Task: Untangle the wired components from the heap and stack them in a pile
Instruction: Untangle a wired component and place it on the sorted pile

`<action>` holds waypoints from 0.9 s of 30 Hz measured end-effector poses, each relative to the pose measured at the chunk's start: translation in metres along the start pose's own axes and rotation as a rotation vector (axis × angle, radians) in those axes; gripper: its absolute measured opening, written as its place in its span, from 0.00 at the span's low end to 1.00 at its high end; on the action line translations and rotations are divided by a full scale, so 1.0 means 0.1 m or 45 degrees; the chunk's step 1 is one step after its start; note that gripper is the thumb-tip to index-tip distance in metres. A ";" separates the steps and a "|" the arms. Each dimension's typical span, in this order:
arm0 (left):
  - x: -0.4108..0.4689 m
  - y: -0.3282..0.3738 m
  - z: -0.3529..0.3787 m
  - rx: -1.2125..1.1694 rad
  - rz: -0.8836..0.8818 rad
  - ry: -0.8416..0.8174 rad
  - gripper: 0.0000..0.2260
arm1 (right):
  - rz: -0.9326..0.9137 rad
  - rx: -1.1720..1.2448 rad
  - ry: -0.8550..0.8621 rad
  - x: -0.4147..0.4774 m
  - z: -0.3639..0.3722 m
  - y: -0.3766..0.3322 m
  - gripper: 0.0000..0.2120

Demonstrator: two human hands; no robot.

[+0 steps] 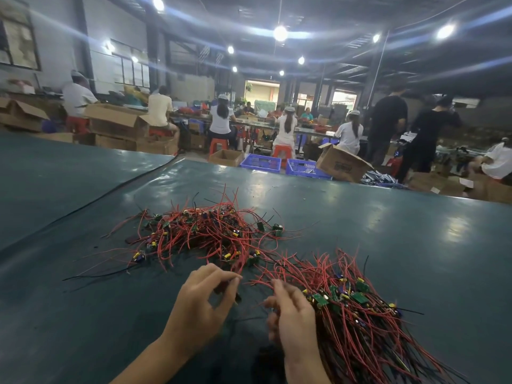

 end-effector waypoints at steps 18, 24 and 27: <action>0.03 0.49 -0.05 -0.243 0.339 0.012 0.06 | -0.209 -0.477 -0.482 -0.36 0.64 0.01 0.15; 0.01 0.55 -0.01 -0.222 0.412 -0.037 0.07 | -0.435 -0.566 -0.264 -0.35 0.46 -0.19 0.13; 0.03 0.46 -0.06 -0.228 0.320 0.051 0.07 | -0.348 -0.265 -0.104 -0.27 0.23 -0.24 0.08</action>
Point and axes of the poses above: each hand's wrist, its own x-axis towards the middle knuckle, its own z-axis out of the palm, y = z × x, the point moved 10 cm from there along x, towards the middle knuckle, and after that the axes turned 10 degrees about z, right-handed, at the moved point
